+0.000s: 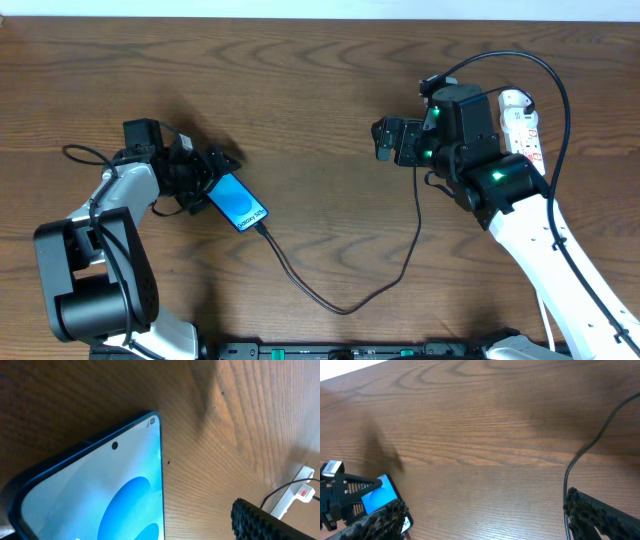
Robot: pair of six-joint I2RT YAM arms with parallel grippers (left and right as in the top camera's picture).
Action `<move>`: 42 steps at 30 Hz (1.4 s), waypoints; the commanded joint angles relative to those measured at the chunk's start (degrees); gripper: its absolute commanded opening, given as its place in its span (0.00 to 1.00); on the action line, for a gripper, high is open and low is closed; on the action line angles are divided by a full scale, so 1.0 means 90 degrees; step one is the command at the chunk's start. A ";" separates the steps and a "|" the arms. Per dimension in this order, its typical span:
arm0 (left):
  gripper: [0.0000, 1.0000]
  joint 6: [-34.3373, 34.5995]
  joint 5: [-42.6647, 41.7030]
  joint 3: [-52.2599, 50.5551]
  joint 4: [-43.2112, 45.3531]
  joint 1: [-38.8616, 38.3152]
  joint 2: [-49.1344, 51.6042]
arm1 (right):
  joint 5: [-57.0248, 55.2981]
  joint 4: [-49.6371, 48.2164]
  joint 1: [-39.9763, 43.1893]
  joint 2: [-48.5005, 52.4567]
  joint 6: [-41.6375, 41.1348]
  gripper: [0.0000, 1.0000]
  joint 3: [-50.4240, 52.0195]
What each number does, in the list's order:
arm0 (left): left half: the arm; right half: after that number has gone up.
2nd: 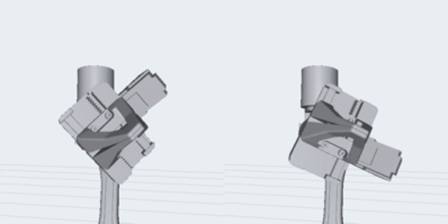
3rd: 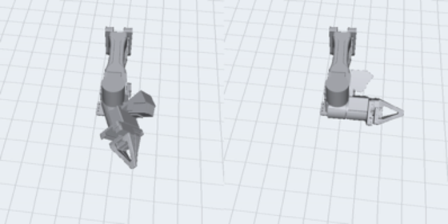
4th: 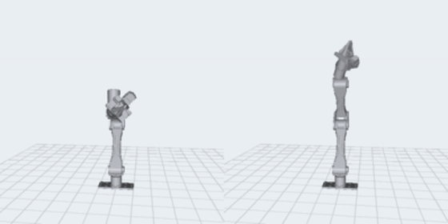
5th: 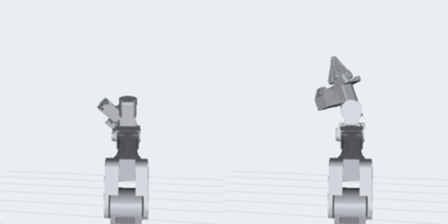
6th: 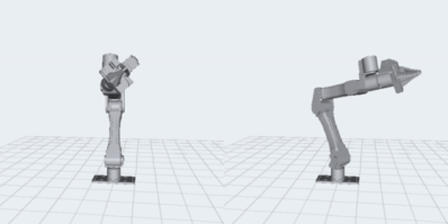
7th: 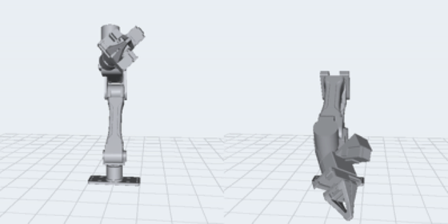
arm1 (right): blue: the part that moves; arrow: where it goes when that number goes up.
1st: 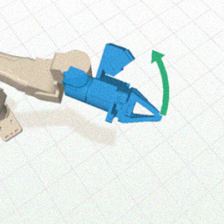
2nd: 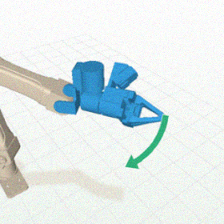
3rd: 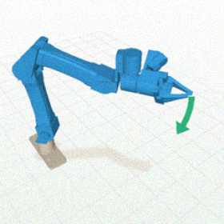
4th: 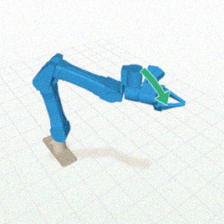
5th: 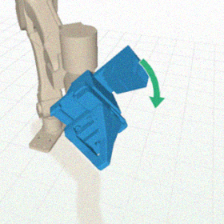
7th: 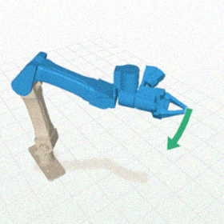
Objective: Plug charger to phone and switch on socket
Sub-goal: 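Lay the phone flat and open the left gripper to release it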
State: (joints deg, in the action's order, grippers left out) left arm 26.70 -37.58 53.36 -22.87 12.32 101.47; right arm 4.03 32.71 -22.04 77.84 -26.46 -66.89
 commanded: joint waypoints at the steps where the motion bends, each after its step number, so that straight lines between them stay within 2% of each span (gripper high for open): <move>1: 0.91 -0.0087 0.0474 -0.0228 -0.0308 0.0015 0.0250 | -0.0075 0.0012 0.0022 -0.0029 0.0092 0.99 -0.0029; 24: 0.91 -0.0085 0.0474 -0.0228 -0.0959 0.0015 0.0250 | -0.0075 0.0160 0.0022 -0.0022 0.0090 0.99 -0.0029; 31: 0.91 -0.0053 0.0687 -0.0226 -0.1464 0.0017 0.0248 | -0.0075 0.0153 0.0022 0.0000 0.0090 0.99 -0.0029; 37: 0.91 0.0464 0.0758 -0.0226 -0.1433 0.0019 0.0248 | -0.0078 0.0158 0.0022 0.0114 0.0095 0.99 -0.0029; 42: 0.91 0.0517 0.0816 -0.0180 -0.1433 0.0017 0.0248 | -0.0090 0.0155 0.0022 0.0146 0.0097 0.99 -0.0029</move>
State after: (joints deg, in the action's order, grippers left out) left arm 30.70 -37.54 53.52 -35.64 12.32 101.36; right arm 4.03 34.06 -22.04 78.81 -26.46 -66.89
